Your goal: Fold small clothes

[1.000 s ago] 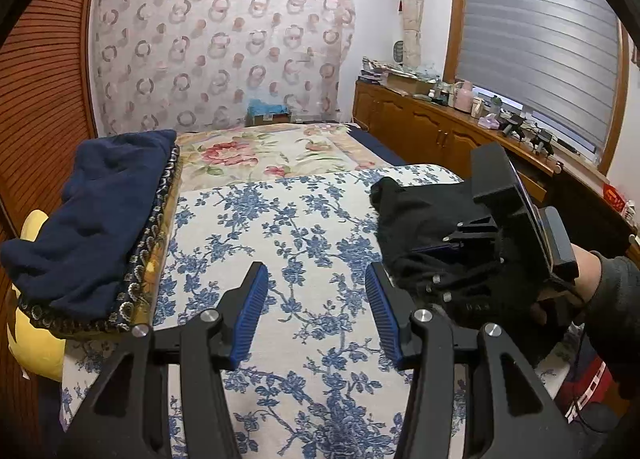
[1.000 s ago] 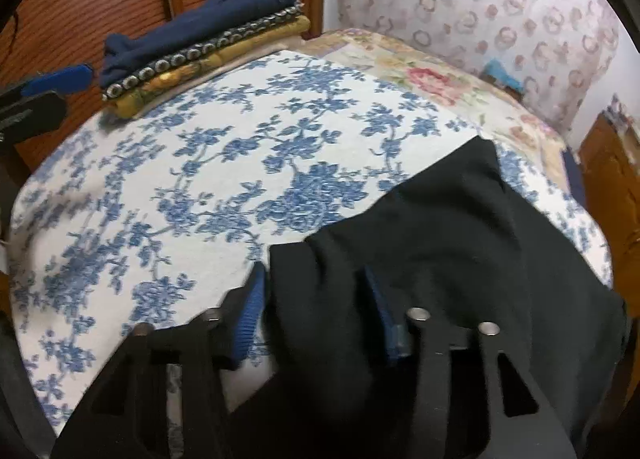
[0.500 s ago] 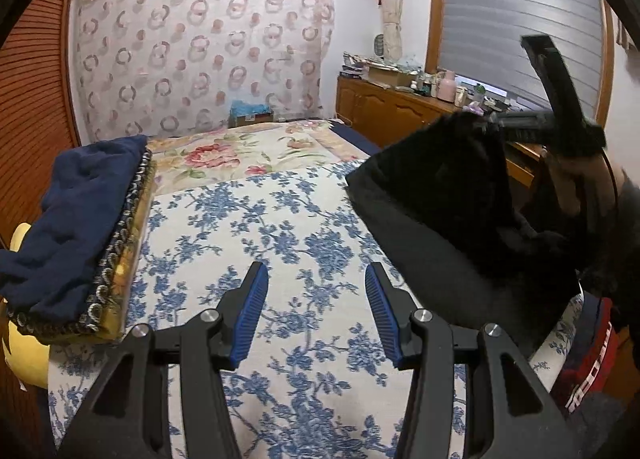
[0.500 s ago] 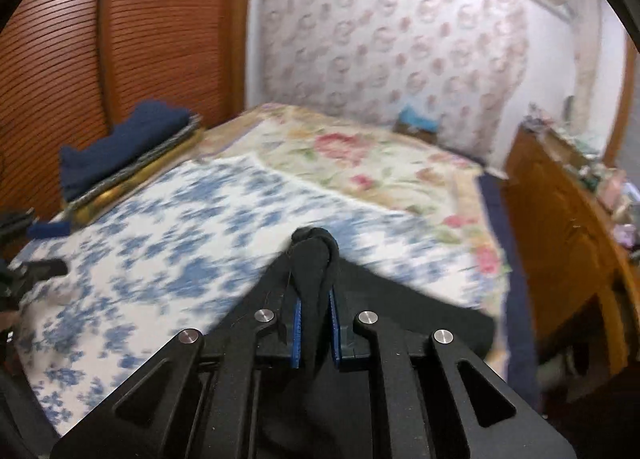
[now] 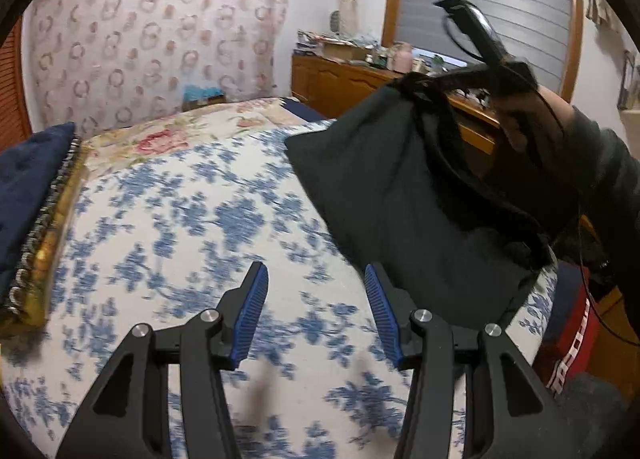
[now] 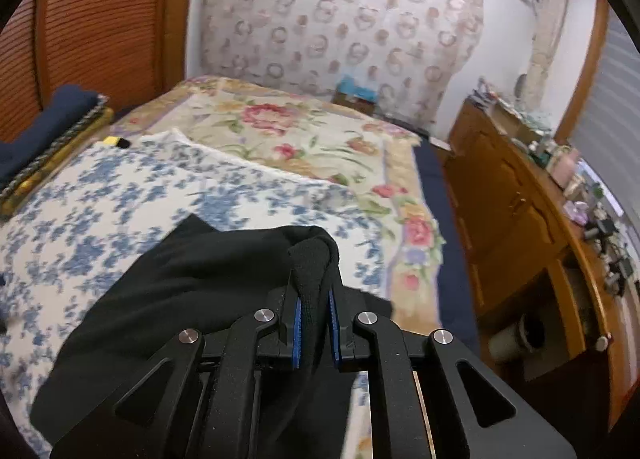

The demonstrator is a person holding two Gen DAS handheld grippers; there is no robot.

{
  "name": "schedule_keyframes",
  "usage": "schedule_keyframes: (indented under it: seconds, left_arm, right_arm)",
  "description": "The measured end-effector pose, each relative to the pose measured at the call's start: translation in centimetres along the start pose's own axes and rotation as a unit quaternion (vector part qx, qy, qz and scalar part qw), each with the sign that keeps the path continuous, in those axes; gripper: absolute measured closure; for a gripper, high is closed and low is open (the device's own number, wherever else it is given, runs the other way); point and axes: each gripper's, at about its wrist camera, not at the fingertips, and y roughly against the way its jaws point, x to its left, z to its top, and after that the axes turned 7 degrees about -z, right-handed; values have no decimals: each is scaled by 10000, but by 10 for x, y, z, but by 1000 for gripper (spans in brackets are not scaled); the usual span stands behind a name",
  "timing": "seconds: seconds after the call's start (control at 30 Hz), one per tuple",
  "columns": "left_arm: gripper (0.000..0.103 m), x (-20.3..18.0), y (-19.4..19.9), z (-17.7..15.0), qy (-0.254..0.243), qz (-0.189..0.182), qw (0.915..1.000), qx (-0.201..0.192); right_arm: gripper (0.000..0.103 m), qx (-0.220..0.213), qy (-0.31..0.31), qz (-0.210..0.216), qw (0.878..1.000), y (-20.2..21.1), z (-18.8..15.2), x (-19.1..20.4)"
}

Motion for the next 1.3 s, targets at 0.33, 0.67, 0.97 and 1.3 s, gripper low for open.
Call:
schedule_keyframes:
  seconds: [0.33, 0.67, 0.97, 1.3]
  left_arm:
    - [53, -21, -8, -5, -176, -140, 9997, 117]
    - [53, -25, -13, -5, -137, -197, 9995, 182]
    - [53, -29, -14, -6, -171, -231, 9994, 205]
    - [53, -38, -19, -10, -273, -292, 9988, 270]
  right_arm:
    - [65, 410, -193, -413, 9981, -6, -28, -12]
    - [57, 132, -30, 463, 9988, 55, -77, 42]
    - [56, 231, 258, 599, 9976, 71, -111, 79]
    - [84, 509, 159, 439, 9976, 78, -160, 61]
